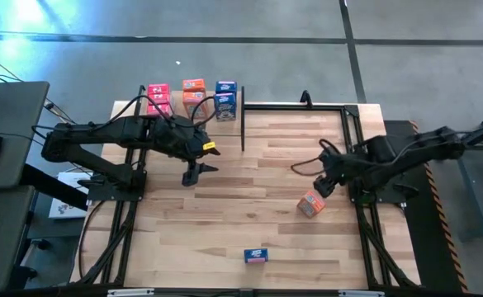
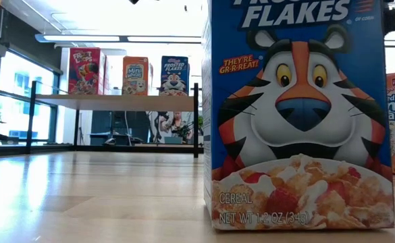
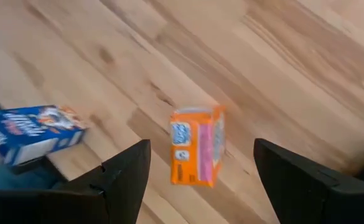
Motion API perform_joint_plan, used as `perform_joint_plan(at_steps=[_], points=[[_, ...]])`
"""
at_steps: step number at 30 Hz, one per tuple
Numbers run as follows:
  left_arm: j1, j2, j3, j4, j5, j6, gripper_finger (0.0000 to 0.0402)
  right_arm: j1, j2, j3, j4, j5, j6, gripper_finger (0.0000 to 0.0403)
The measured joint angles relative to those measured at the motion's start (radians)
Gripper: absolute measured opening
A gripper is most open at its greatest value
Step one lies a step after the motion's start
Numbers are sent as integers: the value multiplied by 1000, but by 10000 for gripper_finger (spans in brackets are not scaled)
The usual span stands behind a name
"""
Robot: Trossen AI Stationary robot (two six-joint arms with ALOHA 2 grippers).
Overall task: Stack cereal on shelf
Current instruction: Put the orange cereal box on the the shelf aligned with the other orange cereal boxes
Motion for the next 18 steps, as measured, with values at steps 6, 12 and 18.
perform_joint_plan(at_steps=[6,12,18], points=[[34,0,0,5,15,-5,223,114,44,0,-26,46,147,277],[63,0,0,5,89,-4,223,202,125,0,-26,68,211,277],[69,0,0,5,116,28,223,252,214,0,-26,81,242,277]])
